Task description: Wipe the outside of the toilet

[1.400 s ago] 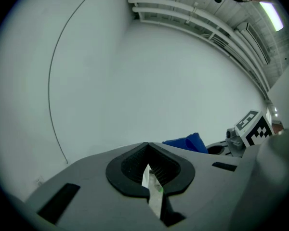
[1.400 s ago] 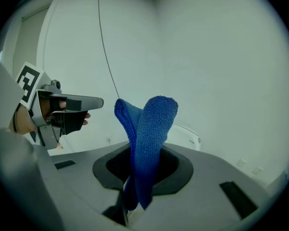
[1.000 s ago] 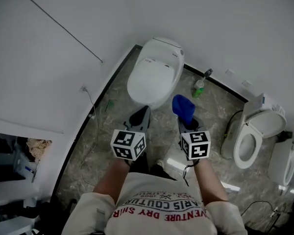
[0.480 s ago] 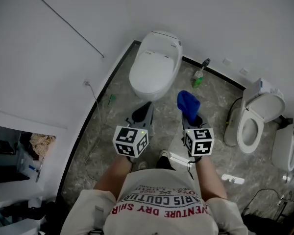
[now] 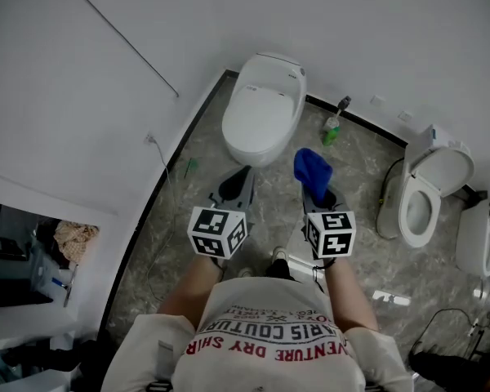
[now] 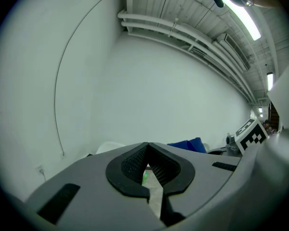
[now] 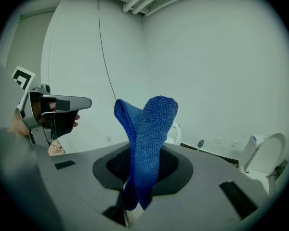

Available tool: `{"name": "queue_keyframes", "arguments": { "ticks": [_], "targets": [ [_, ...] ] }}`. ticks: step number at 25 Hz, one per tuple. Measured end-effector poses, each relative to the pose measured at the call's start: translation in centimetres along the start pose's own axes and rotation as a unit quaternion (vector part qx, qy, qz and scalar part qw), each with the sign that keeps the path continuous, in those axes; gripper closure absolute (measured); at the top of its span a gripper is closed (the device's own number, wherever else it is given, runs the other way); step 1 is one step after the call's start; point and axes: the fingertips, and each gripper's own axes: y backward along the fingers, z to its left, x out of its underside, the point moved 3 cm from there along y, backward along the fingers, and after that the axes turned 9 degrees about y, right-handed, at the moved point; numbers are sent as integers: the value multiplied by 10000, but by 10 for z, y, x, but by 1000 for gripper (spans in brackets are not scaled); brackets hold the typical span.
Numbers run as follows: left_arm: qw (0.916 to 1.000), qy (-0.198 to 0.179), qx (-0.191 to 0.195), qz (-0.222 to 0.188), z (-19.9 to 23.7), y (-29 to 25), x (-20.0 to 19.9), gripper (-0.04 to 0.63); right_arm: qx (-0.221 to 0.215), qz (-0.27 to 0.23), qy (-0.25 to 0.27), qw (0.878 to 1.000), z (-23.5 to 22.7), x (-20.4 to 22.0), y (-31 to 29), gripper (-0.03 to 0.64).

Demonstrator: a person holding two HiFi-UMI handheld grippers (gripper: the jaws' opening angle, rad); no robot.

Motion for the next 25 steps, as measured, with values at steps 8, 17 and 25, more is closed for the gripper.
{"name": "queue_keyframes", "arguments": {
  "ticks": [8, 17, 25],
  "targets": [
    [10000, -47, 19, -40, 2, 4, -3, 589, 60, -59, 50, 10000, 3, -7, 1, 540],
    [10000, -5, 20, -4, 5, -2, -2, 589, 101, -17, 49, 9999, -2, -10, -4, 540],
    [10000, -24, 23, 29, 4, -14, -3, 589, 84, -27, -31, 10000, -12, -13, -9, 540]
  ]
}}
